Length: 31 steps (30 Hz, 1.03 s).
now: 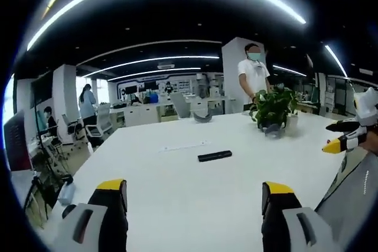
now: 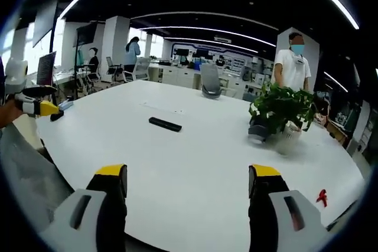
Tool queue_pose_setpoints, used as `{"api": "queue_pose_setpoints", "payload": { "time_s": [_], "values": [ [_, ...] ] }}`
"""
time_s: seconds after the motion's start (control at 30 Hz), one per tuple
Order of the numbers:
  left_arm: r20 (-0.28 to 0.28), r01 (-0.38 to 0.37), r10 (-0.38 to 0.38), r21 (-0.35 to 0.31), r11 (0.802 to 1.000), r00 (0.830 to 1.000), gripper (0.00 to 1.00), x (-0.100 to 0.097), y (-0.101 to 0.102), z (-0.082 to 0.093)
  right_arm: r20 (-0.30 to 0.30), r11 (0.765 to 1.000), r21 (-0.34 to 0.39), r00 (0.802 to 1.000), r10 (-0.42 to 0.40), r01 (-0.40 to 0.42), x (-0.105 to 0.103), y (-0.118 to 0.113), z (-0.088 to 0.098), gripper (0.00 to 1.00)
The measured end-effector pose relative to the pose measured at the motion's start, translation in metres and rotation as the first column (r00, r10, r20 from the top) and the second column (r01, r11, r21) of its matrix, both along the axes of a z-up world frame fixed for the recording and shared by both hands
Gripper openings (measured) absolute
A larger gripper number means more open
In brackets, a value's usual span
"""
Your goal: Press the specified remote control buttons in sequence, fully releasing each button before pressing the next.
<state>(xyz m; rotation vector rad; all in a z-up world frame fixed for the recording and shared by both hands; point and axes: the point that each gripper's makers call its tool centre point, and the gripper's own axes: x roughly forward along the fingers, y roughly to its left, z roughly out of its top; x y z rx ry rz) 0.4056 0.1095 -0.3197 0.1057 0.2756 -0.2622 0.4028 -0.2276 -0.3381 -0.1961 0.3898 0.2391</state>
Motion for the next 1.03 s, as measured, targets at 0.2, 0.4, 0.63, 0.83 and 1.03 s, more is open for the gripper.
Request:
{"api": "queue_pose_setpoints", "payload": {
  "time_s": [0.2, 0.4, 0.63, 0.83, 1.03],
  "values": [
    [-0.001, 0.016, -0.016, 0.002, 1.000, 1.000, 0.99, -0.001, -0.003, 0.000, 0.016, 1.000, 0.000, 1.000, -0.021, 0.021, 0.000, -0.004, 0.003, 0.86],
    [0.002, 0.019, -0.019, 0.010, 1.000, 1.000, 0.99, -0.001, -0.003, 0.000, 0.022, 1.000, -0.019, 1.000, -0.013, 0.013, -0.001, -0.003, 0.004, 0.85],
    [0.009, 0.008, -0.008, 0.021, 1.000, 1.000, 0.98, 0.000, 0.002, -0.001, 0.014, 1.000, -0.002, 1.000, -0.014, 0.014, -0.001, -0.004, 0.002, 0.84],
    [0.014, -0.017, 0.017, 0.016, 1.000, 1.000, 0.98, 0.001, 0.009, -0.001, 0.010, 1.000, -0.009, 1.000, 0.001, -0.001, -0.001, -0.001, 0.001, 0.83],
    [0.021, -0.030, 0.030, 0.011, 0.999, 0.999, 0.98, 0.002, 0.011, 0.001, -0.006, 1.000, -0.014, 1.000, 0.007, -0.007, -0.002, 0.000, -0.001, 0.83]
  ]
}}
